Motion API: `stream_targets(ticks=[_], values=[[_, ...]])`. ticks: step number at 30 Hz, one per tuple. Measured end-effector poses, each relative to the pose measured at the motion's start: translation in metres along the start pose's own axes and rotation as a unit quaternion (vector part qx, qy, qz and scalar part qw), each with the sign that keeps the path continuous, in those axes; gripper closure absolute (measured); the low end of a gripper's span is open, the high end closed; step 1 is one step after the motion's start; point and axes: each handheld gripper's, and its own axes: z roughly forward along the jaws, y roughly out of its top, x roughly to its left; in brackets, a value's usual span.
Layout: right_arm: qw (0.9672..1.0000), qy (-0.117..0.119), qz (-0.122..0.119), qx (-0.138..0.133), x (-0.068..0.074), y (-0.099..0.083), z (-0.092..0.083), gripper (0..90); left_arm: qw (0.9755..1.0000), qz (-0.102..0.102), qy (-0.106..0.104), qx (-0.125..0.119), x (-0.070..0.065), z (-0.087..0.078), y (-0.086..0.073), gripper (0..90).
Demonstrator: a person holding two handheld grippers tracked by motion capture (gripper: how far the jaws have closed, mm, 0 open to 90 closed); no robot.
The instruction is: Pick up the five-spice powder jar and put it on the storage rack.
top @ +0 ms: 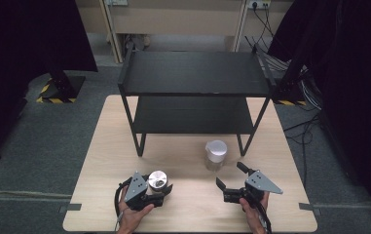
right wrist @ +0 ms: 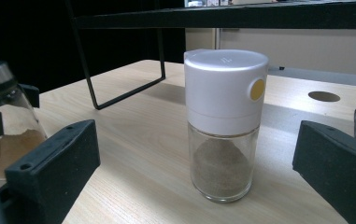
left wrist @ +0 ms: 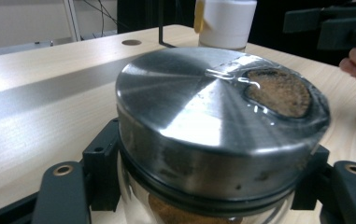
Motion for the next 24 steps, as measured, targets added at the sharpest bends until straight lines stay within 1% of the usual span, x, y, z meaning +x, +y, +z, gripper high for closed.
stream_targets(ticks=[3,8,10,15,17,19,24], values=[[1.0,0.0,0.0,0.0,0.0,0.0,0.0,0.9,1.0,0.001,-0.007,-0.004,0.0,-0.002,0.004,30.2],[1.0,-0.001,0.001,0.0,0.0,0.0,0.0,0.9,0.9999,0.007,-0.015,-0.002,0.0,-0.001,0.01,30.2],[1.0,-0.001,0.0,-0.001,0.0,0.0,0.0,0.9,0.9998,0.006,-0.018,-0.002,0.002,-0.001,0.013,30.2],[1.0,0.0,0.001,-0.002,-0.001,0.0,0.0,0.9,0.9998,0.008,-0.017,-0.008,0.005,-0.001,0.023,30.3],[1.0,0.0,0.001,-0.001,-0.001,0.0,-0.001,0.9,0.9998,0.009,-0.018,-0.005,0.008,-0.001,0.03,30.2],[1.0,0.0,0.002,-0.001,-0.001,0.0,-0.001,0.9,0.9998,0.011,-0.014,-0.007,0.01,-0.002,0.035,30.3],[1.0,0.001,0.002,0.0,-0.001,0.0,0.0,0.9,0.9998,0.007,-0.008,-0.014,0.016,-0.006,0.047,30.3]])
